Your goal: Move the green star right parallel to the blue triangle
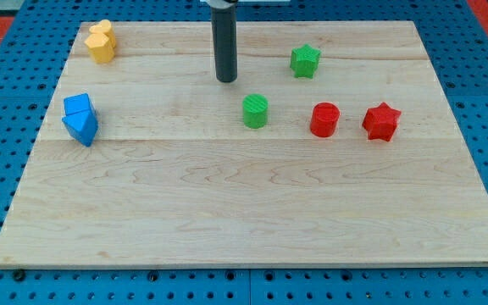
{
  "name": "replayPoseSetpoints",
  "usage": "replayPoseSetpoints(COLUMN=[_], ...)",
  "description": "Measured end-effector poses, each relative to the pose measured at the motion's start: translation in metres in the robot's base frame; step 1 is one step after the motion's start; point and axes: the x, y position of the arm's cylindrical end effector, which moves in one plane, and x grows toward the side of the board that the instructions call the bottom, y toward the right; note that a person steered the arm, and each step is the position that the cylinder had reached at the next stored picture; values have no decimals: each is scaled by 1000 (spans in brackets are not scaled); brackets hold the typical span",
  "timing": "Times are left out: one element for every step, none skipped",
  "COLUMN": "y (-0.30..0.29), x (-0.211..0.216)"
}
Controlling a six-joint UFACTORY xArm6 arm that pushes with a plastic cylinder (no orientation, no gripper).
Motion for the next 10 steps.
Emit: replayPoseSetpoints(y=[0, 60, 74, 107, 157, 85, 5, -26, -44, -47], x=[-42, -55, -67, -80, -33, 8, 10, 14, 2, 40])
